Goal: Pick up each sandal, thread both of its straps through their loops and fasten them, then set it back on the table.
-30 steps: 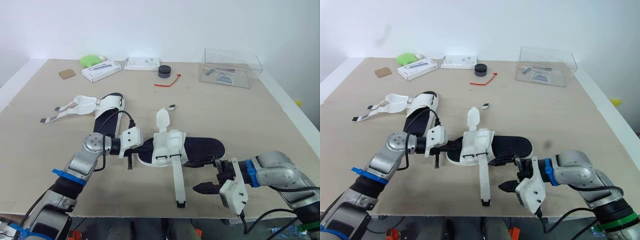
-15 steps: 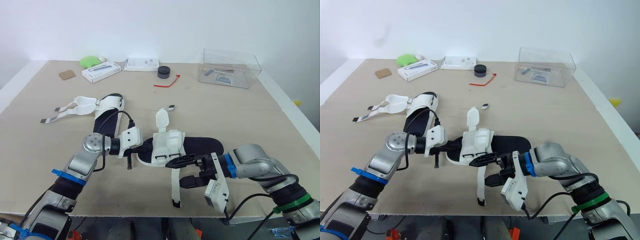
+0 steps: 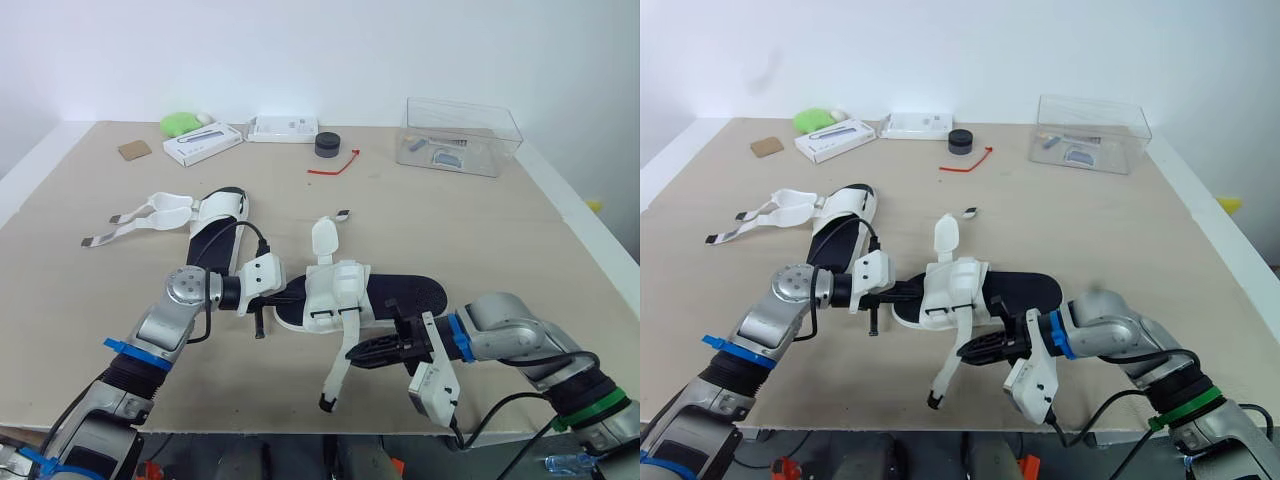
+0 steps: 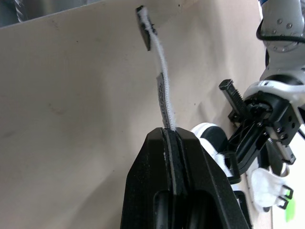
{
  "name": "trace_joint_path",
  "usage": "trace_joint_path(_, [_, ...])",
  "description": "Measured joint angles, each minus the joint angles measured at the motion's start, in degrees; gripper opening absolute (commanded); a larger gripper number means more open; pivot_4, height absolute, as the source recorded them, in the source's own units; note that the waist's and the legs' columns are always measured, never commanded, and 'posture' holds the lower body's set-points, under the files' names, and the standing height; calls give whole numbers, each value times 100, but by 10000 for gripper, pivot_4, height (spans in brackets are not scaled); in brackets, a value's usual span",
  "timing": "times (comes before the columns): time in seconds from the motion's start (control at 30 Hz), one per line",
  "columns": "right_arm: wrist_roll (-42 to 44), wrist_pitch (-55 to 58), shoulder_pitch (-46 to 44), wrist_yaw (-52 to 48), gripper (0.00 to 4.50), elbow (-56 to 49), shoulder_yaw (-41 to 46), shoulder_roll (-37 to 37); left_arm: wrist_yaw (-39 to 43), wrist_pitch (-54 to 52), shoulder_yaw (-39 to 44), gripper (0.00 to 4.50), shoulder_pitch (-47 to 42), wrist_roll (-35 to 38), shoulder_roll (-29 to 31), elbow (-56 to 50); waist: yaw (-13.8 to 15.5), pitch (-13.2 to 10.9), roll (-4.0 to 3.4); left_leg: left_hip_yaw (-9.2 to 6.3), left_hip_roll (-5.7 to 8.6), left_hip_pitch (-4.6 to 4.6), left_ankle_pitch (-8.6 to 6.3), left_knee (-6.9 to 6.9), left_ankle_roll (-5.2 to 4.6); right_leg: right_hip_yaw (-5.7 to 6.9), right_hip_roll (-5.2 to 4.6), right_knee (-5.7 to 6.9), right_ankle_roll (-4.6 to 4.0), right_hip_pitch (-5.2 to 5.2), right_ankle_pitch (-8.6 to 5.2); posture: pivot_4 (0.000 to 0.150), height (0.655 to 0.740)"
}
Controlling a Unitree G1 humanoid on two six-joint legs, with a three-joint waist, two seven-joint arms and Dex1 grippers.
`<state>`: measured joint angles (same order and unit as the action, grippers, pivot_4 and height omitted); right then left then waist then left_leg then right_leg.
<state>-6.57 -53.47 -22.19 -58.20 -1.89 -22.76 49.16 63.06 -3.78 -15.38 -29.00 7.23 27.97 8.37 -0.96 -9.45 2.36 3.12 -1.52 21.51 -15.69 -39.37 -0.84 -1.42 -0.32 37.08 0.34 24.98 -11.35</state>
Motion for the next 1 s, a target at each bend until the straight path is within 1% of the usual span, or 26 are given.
trace_joint_path(0.13, [209, 241, 152, 51, 1097, 26, 8, -12, -10, 1, -1, 0, 0, -4, -8, 1, 0, 0, 0, -1, 0, -1, 0, 0, 0, 0, 0, 0, -1, -1, 0, 1500, 7400])
trace_joint_path(0.2, [516, 573, 301, 104, 1097, 36, 30, -82, -12, 0, -1, 0, 0, -6, -9, 2, 0, 0, 0, -2, 0, -1, 0, 0, 0, -5, 0, 0, -1, -2, 0, 1500, 7400])
trace_joint_path(0.23, [960, 1027, 457, 115, 1097, -20, 51, -161, -15, 1, -1, 0, 0, -9, -11, 3, 0, 0, 0, -3, 0, -1, 0, 0, 0, -9, -1, 0, 0, -3, 1, 1500, 7400])
trace_joint_path(0.27, [1112, 1182, 495, 118, 1097, -39, 53, -186, -17, 1, -1, 0, 0, -10, -11, 5, 0, 0, 0, -3, -1, -1, 0, 0, 0, -11, -1, 0, 1, -3, 3, 1500, 7400])
trace_joint_path(0.3, [1732, 1912, 672, 159, 1097, -278, 125, -239, -21, 1, -1, 0, 1, -14, -14, 5, 1, 0, 0, -4, -1, -1, 0, 0, 0, -11, -4, 1, 11, -3, 10, 1500, 7400])
trace_joint_path(0.33, [1925, 2121, 707, 198, 1097, -359, 156, -269, -22, 1, 0, 0, 0, -17, -12, 6, 0, 0, 0, -3, -3, -1, 0, -1, 0, -11, -3, 1, 18, -3, 15, 1500, 7400])
trace_joint_path(0.4, [2704, 3240, 826, 394, 1097, -794, 380, -354, -30, 2, 0, 0, -1, -34, -14, 5, 0, 0, 0, -2, -2, -1, 0, -1, 0, -12, -3, 1, 20, -3, 16, 1500, 7400])
trace_joint_path(0.43, [2884, 3519, 828, 483, 1097, -897, 457, -392, -32, 2, 0, 0, -1, -40, -13, 6, 0, 0, 0, -2, -3, -1, 0, -2, 0, -11, -3, 0, 19, -3, 16, 1500, 7400])
trace_joint_path(0.47, [3291, 4185, 818, 732, 1097, -1098, 608, -480, -36, 2, 1, 0, -1, -46, -13, 6, 0, 0, 0, -2, -3, -1, 0, -2, 0, -11, -4, 1, 19, -3, 16, 1500, 7400])
trace_joint_path(0.5, [3621, 4729, 769, 949, 1097, -1219, 737, -559, -40, 2, 2, 0, 0, -47, -13, 6, 0, 1, 0, -2, -5, -1, 1, -2, 0, -10, -4, 1, 18, -3, 17, 1500, 7400])
trace_joint_path(0.53, [4030, 5517, 619, 1257, 1097, -1300, 847, -622, -44, 2, 3, 0, -1, -49, -13, 9, -1, 1, 0, -2, -5, -1, 1, -2, 0, -10, -4, 1, 15, -3, 18, 1500, 7400])
trace_joint_path(0.6, [4371, 6265, 427, 1557, 1097, -1301, 995, -721, -51, 2, 3, 0, -1, -50, -15, 8, -1, 1, 0, -2, -5, 0, 2, -2, -1, -9, -5, 0, 13, -2, 19, 1500, 7400])
trace_joint_path(0.63, [4670, 6928, 234, 1807, 1097, -1293, 1113, -846, -50, 3, 3, 0, -1, -51, -14, 11, -2, 1, 0, -2, -5, 1, 2, -2, -1, -9, -4, 0, 14, 0, 19, 1500, 7400])
trace_joint_path(0.8, [5333, 8734, -314, 2545, 1097, -1001, 1445, -1213, -66, 11, 0, 0, -10, -50, -33, 20, -2, 1, 0, -7, -5, 16, 1, 0, -2, -5, -2, 0, 17, 9, 18, 1500, 7400])
trace_joint_path(1.0, [5534, 9876, -571, 3097, 1097, -842, 1828, -1502, -99, 12, 5, 0, -15, -47, -33, 6, -12, 1, -1, -9, -5, 38, 0, -1, -4, -5, 0, -1, 22, 25, 20, 1500, 7400])
